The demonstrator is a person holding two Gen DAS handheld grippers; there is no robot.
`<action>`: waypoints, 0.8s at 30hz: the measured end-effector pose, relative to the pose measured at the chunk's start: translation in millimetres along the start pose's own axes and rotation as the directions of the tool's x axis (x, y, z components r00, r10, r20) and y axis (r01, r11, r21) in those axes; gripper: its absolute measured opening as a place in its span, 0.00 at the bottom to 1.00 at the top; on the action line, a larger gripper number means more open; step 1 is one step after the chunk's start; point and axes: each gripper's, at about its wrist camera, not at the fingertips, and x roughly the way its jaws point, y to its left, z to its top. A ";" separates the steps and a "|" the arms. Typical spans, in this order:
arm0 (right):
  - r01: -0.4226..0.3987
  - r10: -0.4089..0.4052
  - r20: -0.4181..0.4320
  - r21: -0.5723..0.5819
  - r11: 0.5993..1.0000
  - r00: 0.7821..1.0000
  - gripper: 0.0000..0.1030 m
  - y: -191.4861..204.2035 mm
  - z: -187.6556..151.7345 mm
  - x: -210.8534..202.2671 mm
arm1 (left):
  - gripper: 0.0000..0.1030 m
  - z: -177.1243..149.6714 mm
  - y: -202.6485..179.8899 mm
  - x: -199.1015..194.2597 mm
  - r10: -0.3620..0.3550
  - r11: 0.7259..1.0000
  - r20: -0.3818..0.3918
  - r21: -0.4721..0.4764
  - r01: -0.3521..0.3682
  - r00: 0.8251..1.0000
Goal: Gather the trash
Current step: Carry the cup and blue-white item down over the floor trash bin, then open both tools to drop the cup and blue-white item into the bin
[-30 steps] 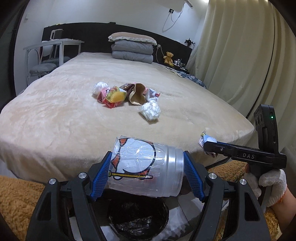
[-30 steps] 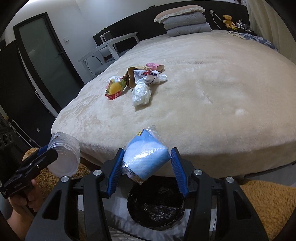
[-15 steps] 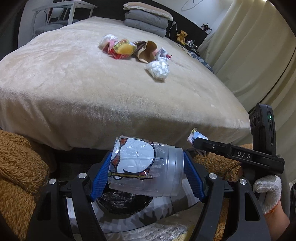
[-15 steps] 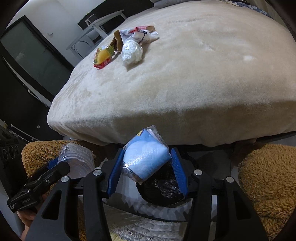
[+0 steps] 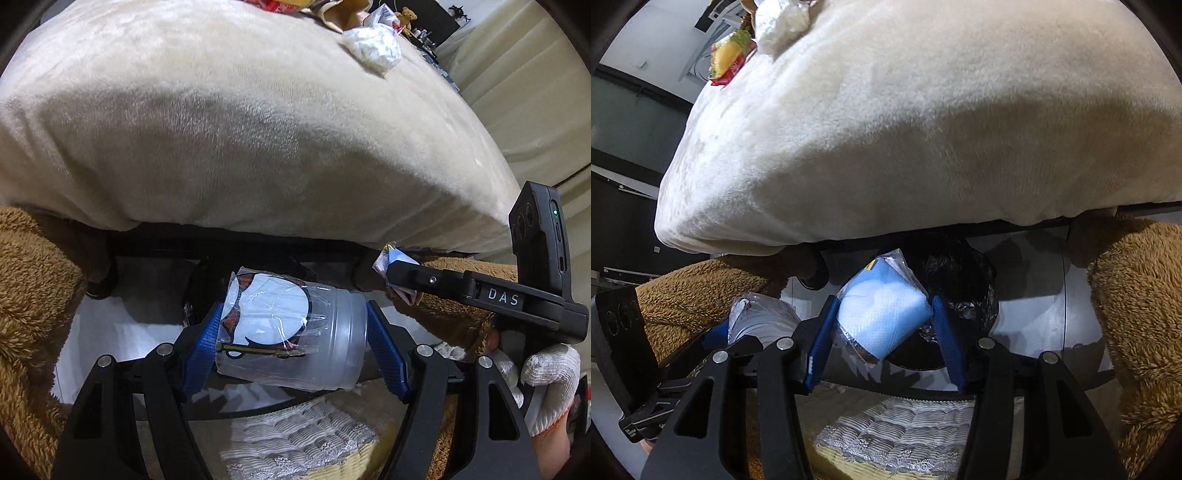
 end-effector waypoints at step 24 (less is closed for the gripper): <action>0.010 -0.006 -0.047 0.082 0.997 0.999 0.70 -2.3 12.8 14.5 | 0.86 8.5 -10.6 15.2 0.056 0.997 -0.040 0.051 -0.054 0.998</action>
